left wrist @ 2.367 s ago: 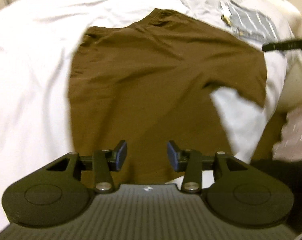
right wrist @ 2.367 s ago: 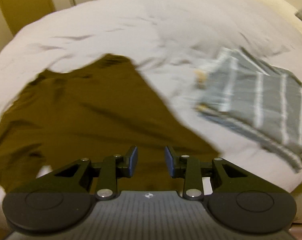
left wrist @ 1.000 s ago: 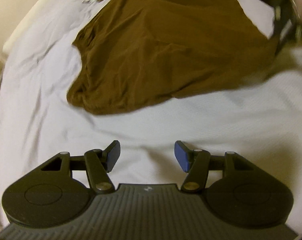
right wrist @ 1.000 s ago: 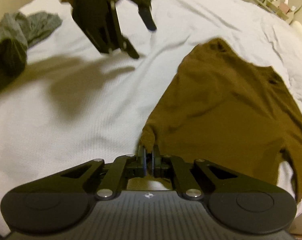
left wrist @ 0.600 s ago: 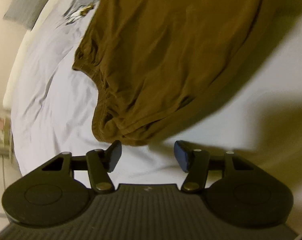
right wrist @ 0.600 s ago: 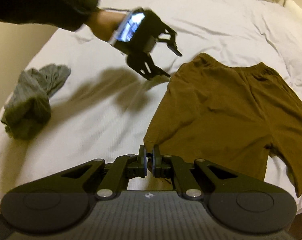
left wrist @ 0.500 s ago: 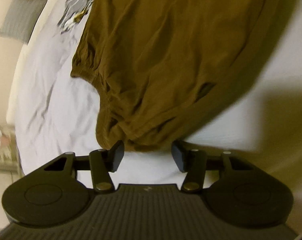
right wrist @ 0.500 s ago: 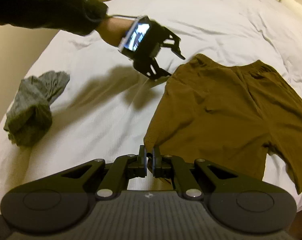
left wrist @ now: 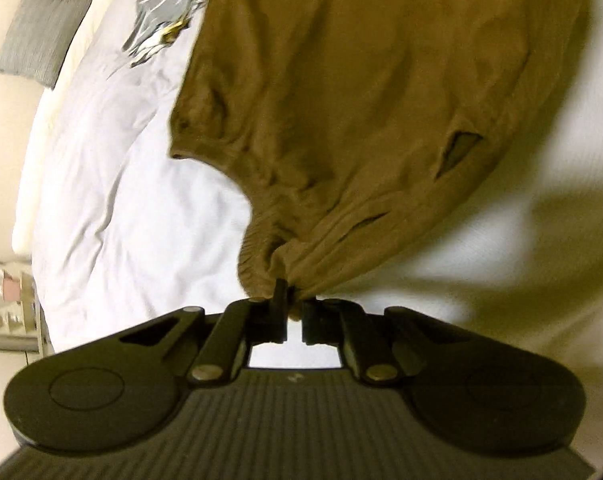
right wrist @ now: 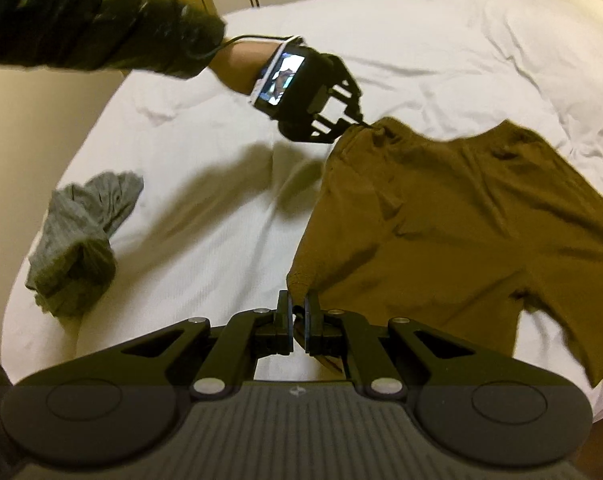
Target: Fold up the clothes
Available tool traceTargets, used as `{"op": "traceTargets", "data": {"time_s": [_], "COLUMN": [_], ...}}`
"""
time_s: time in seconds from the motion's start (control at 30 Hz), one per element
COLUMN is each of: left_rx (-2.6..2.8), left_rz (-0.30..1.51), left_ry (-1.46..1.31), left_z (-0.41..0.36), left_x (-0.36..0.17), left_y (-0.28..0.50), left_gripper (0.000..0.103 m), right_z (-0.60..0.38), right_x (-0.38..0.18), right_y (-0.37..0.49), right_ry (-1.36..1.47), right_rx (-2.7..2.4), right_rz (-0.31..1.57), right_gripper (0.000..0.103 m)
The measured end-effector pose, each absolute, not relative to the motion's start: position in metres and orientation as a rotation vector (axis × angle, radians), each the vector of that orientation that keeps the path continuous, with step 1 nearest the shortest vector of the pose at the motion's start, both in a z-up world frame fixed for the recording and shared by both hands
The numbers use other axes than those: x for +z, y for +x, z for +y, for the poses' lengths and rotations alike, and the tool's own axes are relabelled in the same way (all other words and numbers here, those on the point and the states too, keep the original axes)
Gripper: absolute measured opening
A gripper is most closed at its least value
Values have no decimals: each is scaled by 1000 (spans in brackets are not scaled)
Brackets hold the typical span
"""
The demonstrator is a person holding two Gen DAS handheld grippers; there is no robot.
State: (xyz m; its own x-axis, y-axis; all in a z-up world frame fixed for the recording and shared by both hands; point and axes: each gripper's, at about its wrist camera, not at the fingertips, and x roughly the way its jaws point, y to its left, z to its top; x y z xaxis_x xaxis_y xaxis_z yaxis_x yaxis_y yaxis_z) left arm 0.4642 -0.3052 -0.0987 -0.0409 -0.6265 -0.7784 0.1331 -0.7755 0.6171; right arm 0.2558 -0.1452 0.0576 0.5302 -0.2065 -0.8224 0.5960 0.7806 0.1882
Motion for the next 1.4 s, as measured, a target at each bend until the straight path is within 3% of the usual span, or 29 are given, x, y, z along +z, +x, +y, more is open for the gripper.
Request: {"op": "traceTargets", "data": {"time_s": [0.2,0.43,0.77,1.1,1.13,1.3,1.4], "left_rx": [-1840,-1820,-1830,-1810,-1811,-1758,-1703], "left_rz": [-388,-134,100,281,296,395,460], "left_ry": [1677,1638,1683,1745,1733,1594,1512], "left_z": [-343,-431,-569,-640,-642,-645,-644], "left_x": [-46,-21,-55,-123,-126,-117,-105], "left_y": [438,389,310,295,297,327,349], "left_gripper": [4,3,3,3,5,35,37], "right_z": [-193,-283,-454,-549,-552,-560,-561], "right_x": [98,113,54,-54,-62,-87,-90], "right_y": [199,106,-35,-78,-79,-82,-82], "right_ry": [458,455,613,794,806,832,837], "right_rx": [-611,-691,-757,-783,-781,-759,-757], "right_rz": [830,792,799,855,861,893,902], "right_gripper": [4,4,4,4,3,3,3]}}
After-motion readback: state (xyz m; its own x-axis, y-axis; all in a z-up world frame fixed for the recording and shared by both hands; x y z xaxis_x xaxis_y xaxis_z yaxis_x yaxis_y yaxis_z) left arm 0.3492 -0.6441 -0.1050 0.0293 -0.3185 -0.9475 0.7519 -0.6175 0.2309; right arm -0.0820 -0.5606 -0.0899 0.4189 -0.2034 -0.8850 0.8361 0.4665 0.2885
